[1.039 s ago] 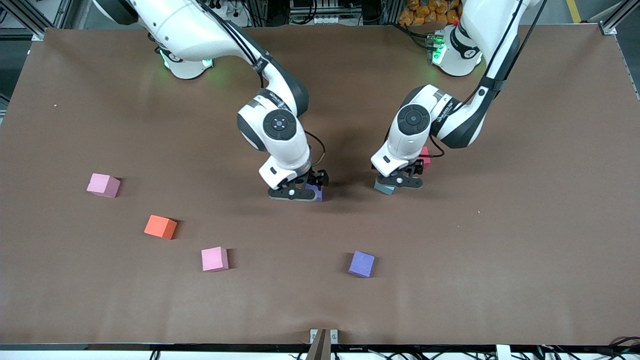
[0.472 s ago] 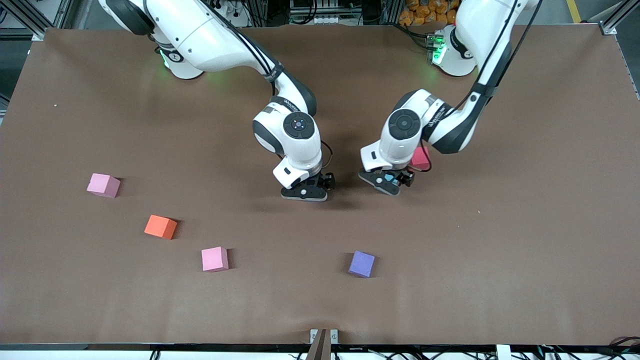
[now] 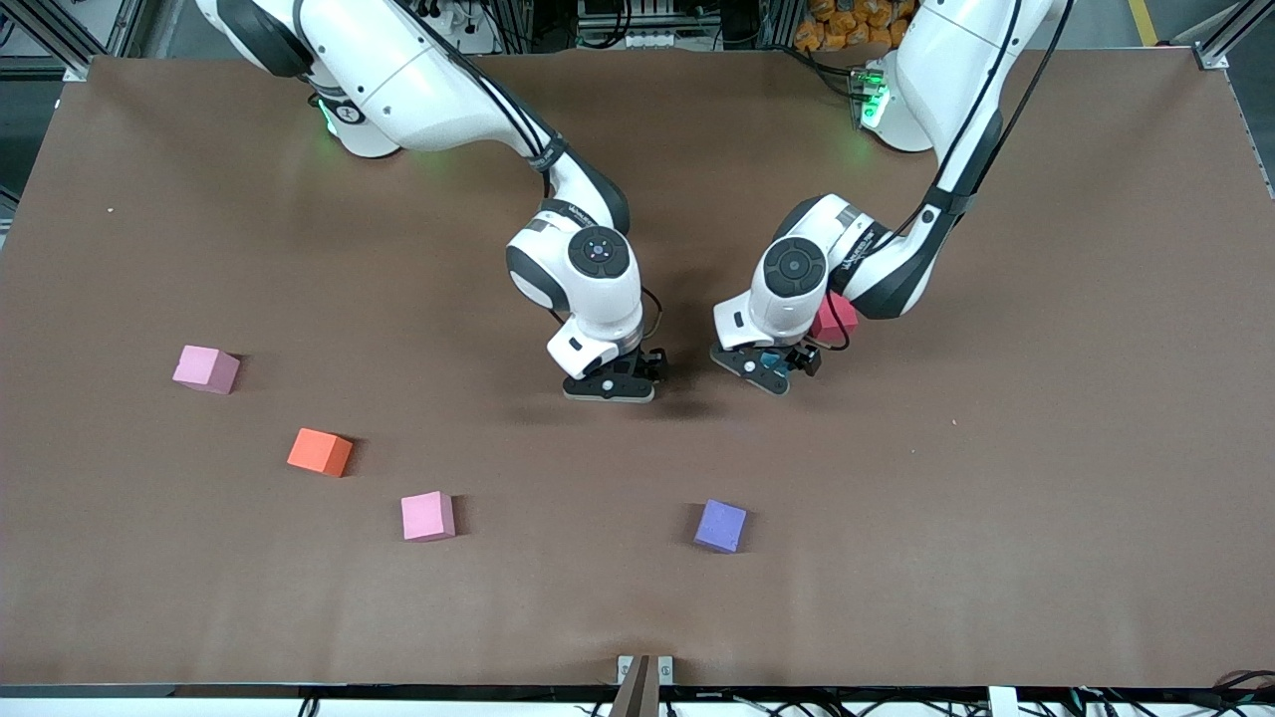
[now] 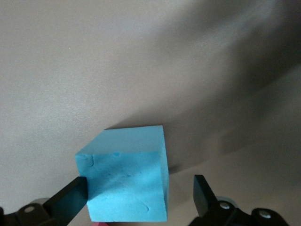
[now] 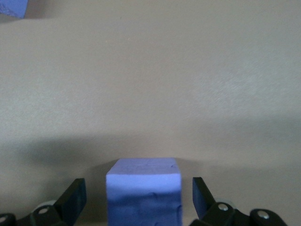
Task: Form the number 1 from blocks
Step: 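Carry the purple block toward the green block with the right gripper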
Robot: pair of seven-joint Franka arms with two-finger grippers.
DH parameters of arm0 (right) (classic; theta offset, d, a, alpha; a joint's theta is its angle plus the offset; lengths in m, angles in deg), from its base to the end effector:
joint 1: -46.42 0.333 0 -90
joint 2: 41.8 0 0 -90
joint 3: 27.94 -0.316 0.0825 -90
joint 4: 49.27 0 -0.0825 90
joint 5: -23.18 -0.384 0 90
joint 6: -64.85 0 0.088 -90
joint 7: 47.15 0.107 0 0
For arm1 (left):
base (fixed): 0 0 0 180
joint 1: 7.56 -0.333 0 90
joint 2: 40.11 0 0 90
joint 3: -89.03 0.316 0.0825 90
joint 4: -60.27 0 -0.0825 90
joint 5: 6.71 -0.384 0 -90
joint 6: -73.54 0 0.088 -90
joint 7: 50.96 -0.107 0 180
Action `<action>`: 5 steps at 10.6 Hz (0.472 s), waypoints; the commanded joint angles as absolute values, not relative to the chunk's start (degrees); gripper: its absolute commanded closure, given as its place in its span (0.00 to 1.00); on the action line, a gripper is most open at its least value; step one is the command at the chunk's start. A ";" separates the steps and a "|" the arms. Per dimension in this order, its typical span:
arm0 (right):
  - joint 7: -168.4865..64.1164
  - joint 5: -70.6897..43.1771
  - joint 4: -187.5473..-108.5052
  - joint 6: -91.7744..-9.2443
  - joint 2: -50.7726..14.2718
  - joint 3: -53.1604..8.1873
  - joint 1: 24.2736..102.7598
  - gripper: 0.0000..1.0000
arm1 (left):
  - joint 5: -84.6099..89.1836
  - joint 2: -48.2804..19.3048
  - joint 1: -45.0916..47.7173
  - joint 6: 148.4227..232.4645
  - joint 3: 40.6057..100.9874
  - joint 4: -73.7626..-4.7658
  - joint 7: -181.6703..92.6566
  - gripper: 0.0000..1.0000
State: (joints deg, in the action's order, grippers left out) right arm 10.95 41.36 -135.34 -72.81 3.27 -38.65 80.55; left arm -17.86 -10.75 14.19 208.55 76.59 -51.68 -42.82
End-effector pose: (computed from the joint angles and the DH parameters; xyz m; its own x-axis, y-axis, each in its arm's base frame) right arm 0.5333 0.4932 0.2183 0.9845 -0.0756 0.1586 -0.0689 -0.9965 -0.0471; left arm 0.5068 -0.3369 0.2105 0.8355 -0.5421 -0.0896 -0.5464 -0.8370 -0.0311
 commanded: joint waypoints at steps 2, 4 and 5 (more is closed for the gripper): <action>12.79 43.21 -134.69 -73.49 4.87 -38.22 81.40 0.18 | -18.48 -10.22 13.62 207.67 76.47 -49.50 -42.00 0.00; 12.27 45.23 -136.44 -72.97 4.26 -37.52 81.14 0.80 | -18.48 -10.23 13.62 207.67 76.47 -48.80 -40.94 0.00; 12.09 44.98 -138.63 -72.88 2.25 -37.43 80.53 1.00 | -18.48 -10.31 13.79 207.67 76.47 -48.71 -40.33 0.00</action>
